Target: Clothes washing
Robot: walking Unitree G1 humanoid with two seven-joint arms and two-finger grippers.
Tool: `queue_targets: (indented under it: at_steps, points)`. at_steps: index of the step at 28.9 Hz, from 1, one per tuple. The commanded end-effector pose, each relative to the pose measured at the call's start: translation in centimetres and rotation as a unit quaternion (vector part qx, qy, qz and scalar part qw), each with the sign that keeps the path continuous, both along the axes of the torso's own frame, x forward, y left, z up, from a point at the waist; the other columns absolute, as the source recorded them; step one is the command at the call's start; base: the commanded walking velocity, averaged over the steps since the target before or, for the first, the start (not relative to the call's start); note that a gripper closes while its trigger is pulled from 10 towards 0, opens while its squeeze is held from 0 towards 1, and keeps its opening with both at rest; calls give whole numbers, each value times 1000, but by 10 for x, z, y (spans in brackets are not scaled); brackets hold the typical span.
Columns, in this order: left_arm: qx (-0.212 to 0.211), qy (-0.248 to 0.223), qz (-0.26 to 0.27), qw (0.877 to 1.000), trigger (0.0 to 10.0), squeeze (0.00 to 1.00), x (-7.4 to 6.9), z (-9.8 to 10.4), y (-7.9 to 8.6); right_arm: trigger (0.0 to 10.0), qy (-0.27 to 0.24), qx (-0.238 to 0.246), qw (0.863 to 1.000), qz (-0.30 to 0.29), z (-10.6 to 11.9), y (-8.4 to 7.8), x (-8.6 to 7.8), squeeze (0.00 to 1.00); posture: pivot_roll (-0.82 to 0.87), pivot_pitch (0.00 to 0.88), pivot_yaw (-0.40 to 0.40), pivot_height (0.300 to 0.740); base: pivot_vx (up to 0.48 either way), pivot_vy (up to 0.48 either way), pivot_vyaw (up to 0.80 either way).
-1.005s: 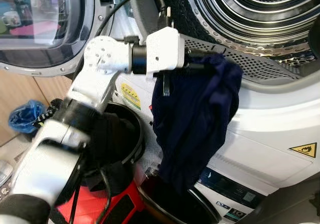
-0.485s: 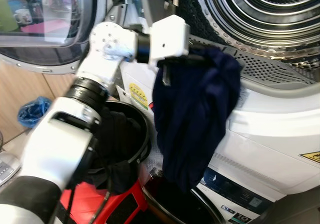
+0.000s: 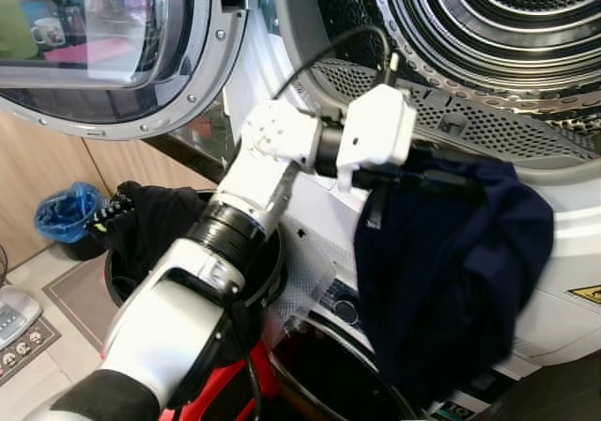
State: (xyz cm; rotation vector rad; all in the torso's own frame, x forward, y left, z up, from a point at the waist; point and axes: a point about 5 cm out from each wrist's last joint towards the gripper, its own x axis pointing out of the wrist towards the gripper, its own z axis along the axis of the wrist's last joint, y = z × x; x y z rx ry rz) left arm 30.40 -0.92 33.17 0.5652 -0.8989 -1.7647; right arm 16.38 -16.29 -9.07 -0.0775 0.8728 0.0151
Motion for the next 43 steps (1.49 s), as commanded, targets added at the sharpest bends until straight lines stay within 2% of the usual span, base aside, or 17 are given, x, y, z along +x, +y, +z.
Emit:
queue_targets:
  at_steps: [1,6,14,17,19,29,40,43]
  points:
    - [-13,-23,-14,1000,10000,0,-8,4,-4,10000,6,3,1000,-11,-2,1,-5,0,78,43,-11,740,0,0,0]
    - [-17,-50,-13,999,10000,0,-15,9,-3,10000,4,8,1000,-15,-2,2,-6,0,84,41,-8,740,0,0,0]
    - [-49,-33,-26,998,10000,0,-27,13,-6,10000,4,10,1000,-20,-3,4,-6,0,74,57,10,740,0,0,0]
    - [-45,7,-50,998,10000,0,-44,-10,-15,10000,5,13,999,-30,-3,5,-9,0,72,66,7,740,0,0,0]
    - [-43,18,-55,997,10000,0,-49,-19,-17,10000,5,14,999,-31,-4,6,-10,0,72,66,7,740,0,0,0]
    - [-39,34,-45,998,10000,0,-52,-20,-14,10000,3,14,999,-32,-4,5,-9,0,72,81,1,740,0,0,0]
    - [-40,22,-21,999,10000,0,-49,-14,-4,10000,8,15,999,-29,-4,6,-9,0,83,84,-2,740,0,0,0]
    - [-41,22,-20,999,10000,0,-50,-14,-4,10000,9,18,999,-28,-4,7,-9,0,84,85,-2,740,0,0,-717]
